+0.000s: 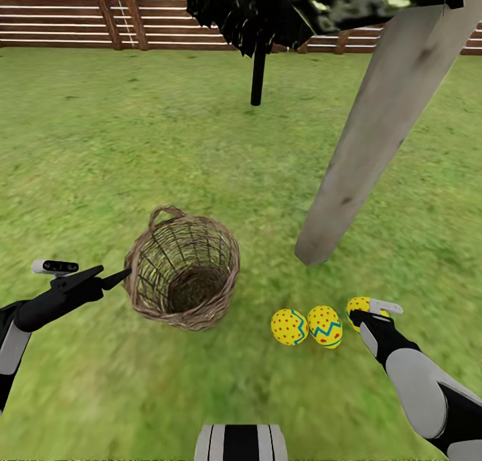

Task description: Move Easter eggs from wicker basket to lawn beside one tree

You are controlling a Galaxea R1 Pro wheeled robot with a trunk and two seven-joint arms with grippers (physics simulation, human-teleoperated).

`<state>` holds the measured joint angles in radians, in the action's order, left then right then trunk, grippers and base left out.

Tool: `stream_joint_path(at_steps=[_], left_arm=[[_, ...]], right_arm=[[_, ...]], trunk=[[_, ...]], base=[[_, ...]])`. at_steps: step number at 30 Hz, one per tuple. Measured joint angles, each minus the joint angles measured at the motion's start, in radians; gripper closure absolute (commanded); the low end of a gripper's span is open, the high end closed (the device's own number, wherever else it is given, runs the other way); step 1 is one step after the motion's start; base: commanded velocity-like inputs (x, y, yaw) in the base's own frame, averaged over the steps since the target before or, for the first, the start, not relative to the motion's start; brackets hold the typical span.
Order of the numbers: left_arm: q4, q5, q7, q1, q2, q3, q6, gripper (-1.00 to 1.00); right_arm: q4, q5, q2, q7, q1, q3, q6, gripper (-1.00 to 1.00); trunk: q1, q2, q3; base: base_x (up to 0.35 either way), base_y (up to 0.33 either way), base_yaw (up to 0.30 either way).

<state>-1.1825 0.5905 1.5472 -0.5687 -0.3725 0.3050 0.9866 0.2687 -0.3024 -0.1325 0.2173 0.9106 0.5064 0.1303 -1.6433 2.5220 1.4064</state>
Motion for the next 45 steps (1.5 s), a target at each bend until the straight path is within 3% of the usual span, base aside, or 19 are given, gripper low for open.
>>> stream_joint_path(at_steps=[25,40,45], left_arm=[[0.001,0.000,0.000,0.000,0.000,0.000,0.000,-1.00],[0.014,0.002,0.001,0.000,-0.002,0.001,0.001,-1.00],[0.010,0.002,0.002,0.000,-0.001,0.001,0.001,-1.00]], right_arm=[[0.000,0.000,0.000,0.002,0.000,0.000,0.001,1.00],[0.002,0.000,-0.001,0.003,0.000,0.001,0.003,1.00],[0.008,-0.008,0.000,0.007,0.001,-0.004,0.003,1.00]], trunk=[[-0.011,0.006,0.097],[-0.011,0.006,0.097],[-0.013,0.007,0.116]], base=[[0.000,0.000,0.000],[0.089,-0.012,0.000],[0.000,0.000,0.000]])
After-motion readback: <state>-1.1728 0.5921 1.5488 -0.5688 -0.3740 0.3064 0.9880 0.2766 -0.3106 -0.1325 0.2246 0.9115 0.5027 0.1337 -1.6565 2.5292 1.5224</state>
